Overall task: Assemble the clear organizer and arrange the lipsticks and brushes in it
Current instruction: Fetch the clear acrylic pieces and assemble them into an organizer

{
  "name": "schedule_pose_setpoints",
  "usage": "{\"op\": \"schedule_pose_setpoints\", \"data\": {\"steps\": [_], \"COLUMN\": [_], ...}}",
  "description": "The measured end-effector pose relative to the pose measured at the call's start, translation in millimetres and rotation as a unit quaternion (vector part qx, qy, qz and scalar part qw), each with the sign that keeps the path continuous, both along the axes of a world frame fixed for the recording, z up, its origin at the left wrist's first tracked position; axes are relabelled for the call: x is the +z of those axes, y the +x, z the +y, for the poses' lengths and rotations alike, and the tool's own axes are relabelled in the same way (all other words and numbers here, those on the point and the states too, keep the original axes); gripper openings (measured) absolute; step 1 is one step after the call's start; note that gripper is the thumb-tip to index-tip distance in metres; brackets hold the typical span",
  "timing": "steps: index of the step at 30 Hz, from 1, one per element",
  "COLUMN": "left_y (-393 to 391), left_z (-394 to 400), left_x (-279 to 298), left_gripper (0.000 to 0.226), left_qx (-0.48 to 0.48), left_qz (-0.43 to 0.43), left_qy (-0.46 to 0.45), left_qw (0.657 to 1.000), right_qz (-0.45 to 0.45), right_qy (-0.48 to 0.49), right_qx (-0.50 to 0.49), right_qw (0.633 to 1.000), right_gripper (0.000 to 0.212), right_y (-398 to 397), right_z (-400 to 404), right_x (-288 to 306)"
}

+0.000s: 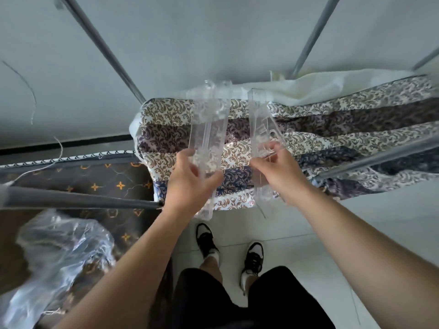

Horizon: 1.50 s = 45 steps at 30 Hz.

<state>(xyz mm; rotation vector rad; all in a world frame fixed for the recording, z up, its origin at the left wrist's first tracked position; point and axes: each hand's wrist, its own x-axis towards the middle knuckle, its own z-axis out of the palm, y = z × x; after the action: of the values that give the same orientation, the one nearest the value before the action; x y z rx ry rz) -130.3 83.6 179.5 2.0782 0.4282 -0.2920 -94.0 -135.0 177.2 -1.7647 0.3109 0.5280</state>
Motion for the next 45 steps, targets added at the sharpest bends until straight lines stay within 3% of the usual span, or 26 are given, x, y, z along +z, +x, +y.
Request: {"op": "schedule_pose_setpoints", "data": {"steps": [3,8,11,17,20,26,32,37,45], "left_y": [-41,-102,-120,-96,-79,-73,-102,-164,-320], "left_z": [-5,-10,-16,-29,-33,-53,-107,-165,-236], "left_x": [44,95,106,116,116,108,109,117,119], "left_gripper": [0.065,0.064,0.060,0.063,0.066,0.064,0.071,0.077,0.077], "left_qx": [-0.017,-0.018,-0.045,-0.198,-0.295,-0.442,-0.579,-0.686,-0.750], "left_qz": [0.007,0.003,0.003,-0.030,-0.054,-0.061,-0.044,-0.039,-0.015], "left_qy": [0.010,0.005,-0.001,0.033,0.059,0.037,0.020,0.001,-0.032], "left_qw": [1.000,1.000,0.999,0.979,0.952,0.894,0.814,0.727,0.660], "right_qz": [0.008,0.015,0.040,0.015,0.004,-0.011,-0.039,-0.061,-0.077], "right_qy": [0.032,0.035,0.053,0.074,0.073,0.076,0.075,0.068,0.044], "right_qx": [-0.005,-0.034,-0.060,-0.187,-0.281,-0.473,-0.633,-0.744,-0.832], "right_qw": [0.999,0.999,0.996,0.979,0.957,0.878,0.770,0.662,0.548], "right_gripper": [0.024,0.047,0.048,0.027,0.030,0.041,0.029,0.038,0.024], "right_y": [-39,-116,-152,-195,-220,-289,-373,-458,-613], "right_z": [-16,-38,-45,-48,-41,-19,-5,4,0], "right_x": [39,88,103,120,117,116,122,125,128]}}
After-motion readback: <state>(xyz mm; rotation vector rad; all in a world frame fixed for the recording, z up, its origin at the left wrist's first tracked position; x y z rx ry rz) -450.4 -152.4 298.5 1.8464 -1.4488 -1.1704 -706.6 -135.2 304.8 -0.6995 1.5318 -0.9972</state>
